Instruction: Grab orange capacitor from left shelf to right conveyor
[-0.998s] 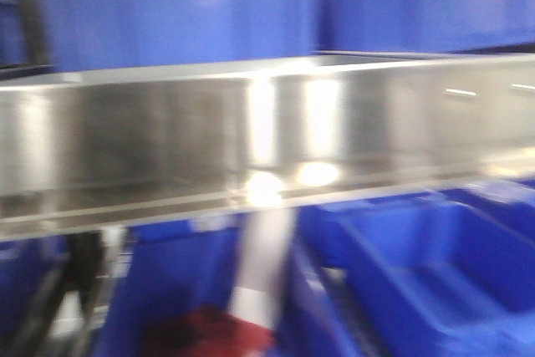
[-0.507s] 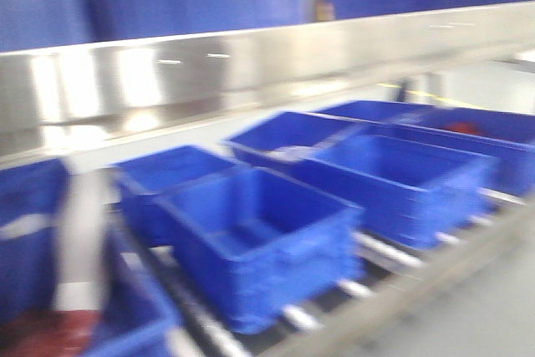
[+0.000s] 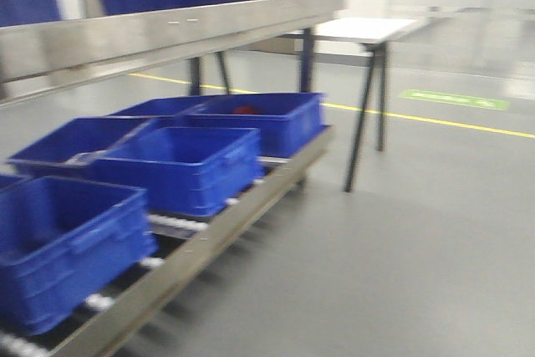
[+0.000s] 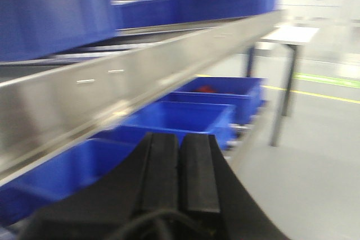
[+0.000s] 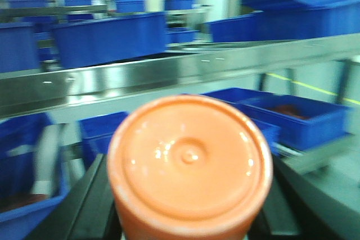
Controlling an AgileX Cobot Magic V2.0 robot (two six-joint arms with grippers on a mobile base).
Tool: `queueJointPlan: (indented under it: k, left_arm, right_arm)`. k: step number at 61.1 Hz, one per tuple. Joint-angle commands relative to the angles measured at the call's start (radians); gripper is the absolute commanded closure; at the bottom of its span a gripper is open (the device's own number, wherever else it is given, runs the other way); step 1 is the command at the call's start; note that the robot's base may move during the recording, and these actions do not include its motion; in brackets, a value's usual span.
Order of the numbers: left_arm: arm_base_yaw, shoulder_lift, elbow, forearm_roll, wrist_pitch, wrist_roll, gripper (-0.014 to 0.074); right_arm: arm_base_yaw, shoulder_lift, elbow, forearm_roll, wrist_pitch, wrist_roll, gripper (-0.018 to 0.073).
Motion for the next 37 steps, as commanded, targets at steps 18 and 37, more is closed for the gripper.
queueJointPlan:
  k: [18,37]
  left_arm:
    - [0.003,0.01,-0.008,-0.005,-0.084,0.0,0.0701]
    - [0.003,0.01,-0.008,-0.005,-0.084,0.0,0.0701]
  right_arm:
    - [0.0,0.013,-0.032,-0.011,-0.094,-0.01,0.0501]
    - [-0.016,0.013,-0.032,-0.011,-0.094,-0.01,0.0501]
